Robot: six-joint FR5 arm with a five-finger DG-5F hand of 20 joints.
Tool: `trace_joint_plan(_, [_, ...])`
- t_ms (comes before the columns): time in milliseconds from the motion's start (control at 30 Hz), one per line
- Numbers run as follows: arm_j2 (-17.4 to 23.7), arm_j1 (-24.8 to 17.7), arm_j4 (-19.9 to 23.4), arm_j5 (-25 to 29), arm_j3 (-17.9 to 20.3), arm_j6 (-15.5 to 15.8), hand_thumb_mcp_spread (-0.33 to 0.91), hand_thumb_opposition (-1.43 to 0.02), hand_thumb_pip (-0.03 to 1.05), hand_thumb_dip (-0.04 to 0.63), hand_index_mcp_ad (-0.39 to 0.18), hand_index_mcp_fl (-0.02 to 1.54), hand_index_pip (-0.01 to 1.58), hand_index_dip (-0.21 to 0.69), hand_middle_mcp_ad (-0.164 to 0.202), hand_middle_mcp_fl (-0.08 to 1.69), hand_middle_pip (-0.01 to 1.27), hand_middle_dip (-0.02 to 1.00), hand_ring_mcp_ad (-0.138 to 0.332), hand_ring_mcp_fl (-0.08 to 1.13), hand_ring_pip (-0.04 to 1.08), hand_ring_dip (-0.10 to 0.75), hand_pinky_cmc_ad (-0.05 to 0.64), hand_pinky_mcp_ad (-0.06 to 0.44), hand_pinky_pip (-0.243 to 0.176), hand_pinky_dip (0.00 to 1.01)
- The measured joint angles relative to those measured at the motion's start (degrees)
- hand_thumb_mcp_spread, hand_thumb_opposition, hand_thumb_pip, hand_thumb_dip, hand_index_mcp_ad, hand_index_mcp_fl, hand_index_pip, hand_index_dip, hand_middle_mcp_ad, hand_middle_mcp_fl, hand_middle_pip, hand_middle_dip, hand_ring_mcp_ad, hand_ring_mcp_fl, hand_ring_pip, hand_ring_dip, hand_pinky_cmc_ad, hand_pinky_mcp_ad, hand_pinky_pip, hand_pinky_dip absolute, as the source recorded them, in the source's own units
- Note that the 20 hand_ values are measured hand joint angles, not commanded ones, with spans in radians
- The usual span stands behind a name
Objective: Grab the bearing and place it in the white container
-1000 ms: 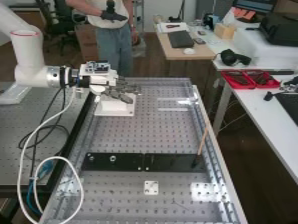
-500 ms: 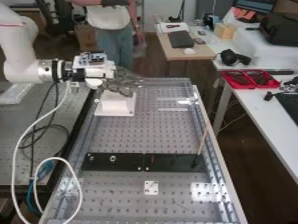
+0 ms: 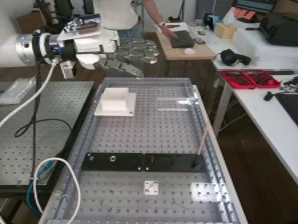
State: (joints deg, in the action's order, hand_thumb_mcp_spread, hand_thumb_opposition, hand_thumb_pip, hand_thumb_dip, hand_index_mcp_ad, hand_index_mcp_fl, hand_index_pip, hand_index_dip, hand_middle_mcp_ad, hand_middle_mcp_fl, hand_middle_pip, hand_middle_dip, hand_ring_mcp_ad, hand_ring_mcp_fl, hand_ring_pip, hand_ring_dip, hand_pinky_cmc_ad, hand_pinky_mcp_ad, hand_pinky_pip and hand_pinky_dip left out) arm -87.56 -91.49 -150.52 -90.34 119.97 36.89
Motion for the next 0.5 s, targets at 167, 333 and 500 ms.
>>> trace_joint_plan(167, [-1.27, 3.37, -1.48, 1.37, -5.43, 0.85, 0.17, -0.73, 0.57, 0.166, -0.087, 0.03, 0.18, 0.045, 0.045, -0.01, 0.13, 0.17, 0.145, 0.0, 0.1, 0.077, 0.363, 0.297, -0.096, 0.42])
trace_joint_plan(333, [-3.44, 4.57, -2.17, 5.2, -9.17, 0.92, 0.18, -0.73, 0.57, 0.164, -0.086, 0.04, 0.15, 0.045, 0.044, -0.01, 0.13, 0.17, 0.145, 0.0, 0.1, 0.077, 0.38, 0.298, -0.096, 0.42])
trace_joint_plan(500, [-5.54, 5.44, -3.52, 6.08, -12.21, 0.0, 0.2, -0.73, 0.57, 0.159, -0.086, 0.06, 0.13, 0.063, 0.047, -0.01, 0.13, 0.17, 0.145, 0.0, 0.1, 0.077, 0.38, 0.307, -0.096, 0.42])
